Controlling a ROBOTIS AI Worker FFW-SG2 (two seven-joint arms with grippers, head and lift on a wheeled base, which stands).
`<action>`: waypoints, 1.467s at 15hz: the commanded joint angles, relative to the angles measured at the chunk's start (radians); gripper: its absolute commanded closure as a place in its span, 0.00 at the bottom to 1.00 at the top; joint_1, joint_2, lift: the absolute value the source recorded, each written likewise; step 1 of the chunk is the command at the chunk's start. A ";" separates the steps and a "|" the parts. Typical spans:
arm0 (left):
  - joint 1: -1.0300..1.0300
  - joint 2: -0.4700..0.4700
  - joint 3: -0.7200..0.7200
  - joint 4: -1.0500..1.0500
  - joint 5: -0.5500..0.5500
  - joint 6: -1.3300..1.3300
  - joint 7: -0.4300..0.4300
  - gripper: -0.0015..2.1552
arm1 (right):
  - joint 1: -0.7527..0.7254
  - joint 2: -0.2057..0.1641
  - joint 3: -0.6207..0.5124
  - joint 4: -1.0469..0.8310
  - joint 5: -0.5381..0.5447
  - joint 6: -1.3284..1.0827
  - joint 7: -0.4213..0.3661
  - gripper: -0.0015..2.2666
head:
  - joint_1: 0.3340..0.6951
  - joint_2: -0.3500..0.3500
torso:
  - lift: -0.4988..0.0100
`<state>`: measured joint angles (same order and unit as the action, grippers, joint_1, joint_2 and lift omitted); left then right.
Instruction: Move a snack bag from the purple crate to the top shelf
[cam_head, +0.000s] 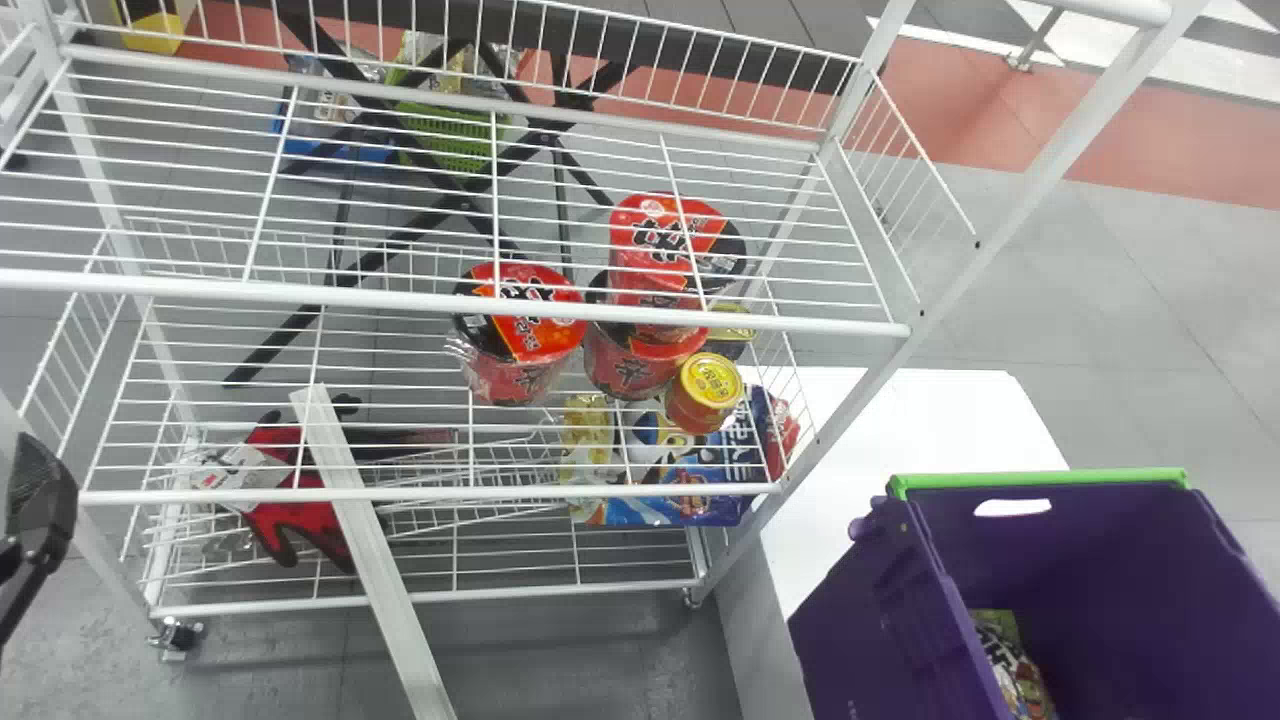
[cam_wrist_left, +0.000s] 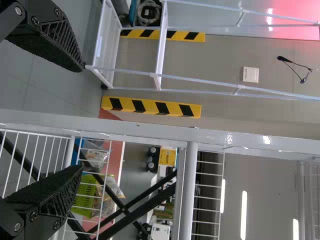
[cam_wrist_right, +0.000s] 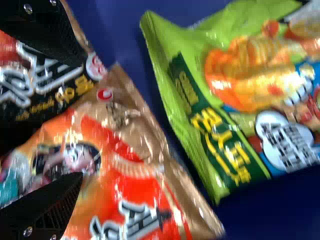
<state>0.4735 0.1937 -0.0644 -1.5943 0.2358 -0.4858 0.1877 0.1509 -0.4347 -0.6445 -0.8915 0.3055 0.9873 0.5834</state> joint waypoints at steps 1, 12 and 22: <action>0.001 0.001 0.000 0.002 0.000 -0.003 0.003 0.07 | 0.012 0.007 -0.003 0.000 -0.008 -0.037 0.000 0.00 | 1.00 0.00 | 0.09; 0.005 0.001 -0.003 0.002 0.000 -0.015 0.006 0.06 | -0.013 -0.012 -0.001 0.003 0.012 0.031 -0.111 0.00 | 1.00 0.00 | 0.09; 0.005 0.009 -0.003 0.013 0.007 -0.024 0.007 0.07 | -0.019 -0.006 0.043 0.069 0.035 -0.040 -0.149 0.00 | 1.00 0.00 | 0.09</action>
<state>0.4786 0.2005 -0.0662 -1.5852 0.2393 -0.5070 0.1948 0.1285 -0.4425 -0.6090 -0.8308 0.3405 0.9655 0.4361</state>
